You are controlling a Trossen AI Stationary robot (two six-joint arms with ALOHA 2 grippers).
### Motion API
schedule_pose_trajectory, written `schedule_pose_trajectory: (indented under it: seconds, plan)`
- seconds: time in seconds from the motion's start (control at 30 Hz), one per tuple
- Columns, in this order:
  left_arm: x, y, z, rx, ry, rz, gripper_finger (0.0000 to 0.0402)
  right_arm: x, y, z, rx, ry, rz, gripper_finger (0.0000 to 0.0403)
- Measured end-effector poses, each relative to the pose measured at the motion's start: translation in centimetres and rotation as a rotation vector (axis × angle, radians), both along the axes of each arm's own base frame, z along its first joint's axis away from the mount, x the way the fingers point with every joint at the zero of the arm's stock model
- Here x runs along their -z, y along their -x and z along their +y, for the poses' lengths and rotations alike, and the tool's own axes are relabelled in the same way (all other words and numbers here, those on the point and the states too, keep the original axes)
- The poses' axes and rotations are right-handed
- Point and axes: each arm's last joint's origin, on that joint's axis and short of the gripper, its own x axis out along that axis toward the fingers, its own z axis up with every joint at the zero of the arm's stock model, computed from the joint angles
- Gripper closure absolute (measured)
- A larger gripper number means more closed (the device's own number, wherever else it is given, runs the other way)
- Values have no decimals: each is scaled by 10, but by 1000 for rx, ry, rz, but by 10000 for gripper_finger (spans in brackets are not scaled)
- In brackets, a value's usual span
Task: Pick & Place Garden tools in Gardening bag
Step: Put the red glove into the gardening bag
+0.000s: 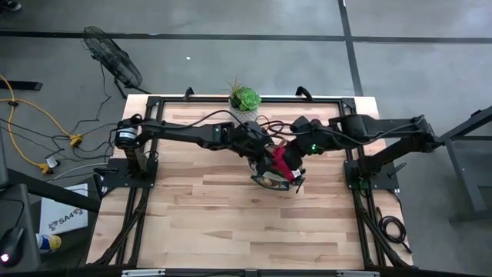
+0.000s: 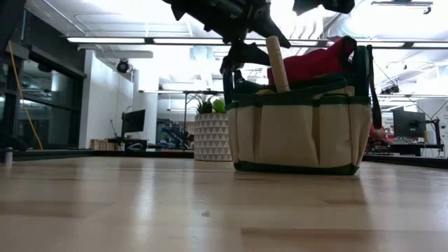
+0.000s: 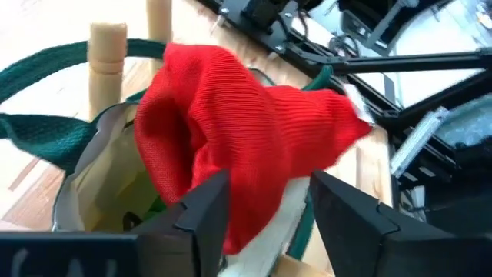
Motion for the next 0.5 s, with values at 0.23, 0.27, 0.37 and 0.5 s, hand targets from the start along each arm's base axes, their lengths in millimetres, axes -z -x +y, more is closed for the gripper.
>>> schedule_pose_trajectory:
  seconds: [0.23,0.27,0.37,0.5]
  plan:
    - [-11,18,14,-6,3,67,220,9,0,15,-19,-86,44,400]
    - [-14,23,17,-6,-6,83,220,13,1,17,-16,-92,58,400]
    - [-25,35,24,-15,-29,97,220,30,0,23,11,-125,94,400]
    - [-39,51,28,-45,-75,114,220,53,-1,29,28,-171,120,400]
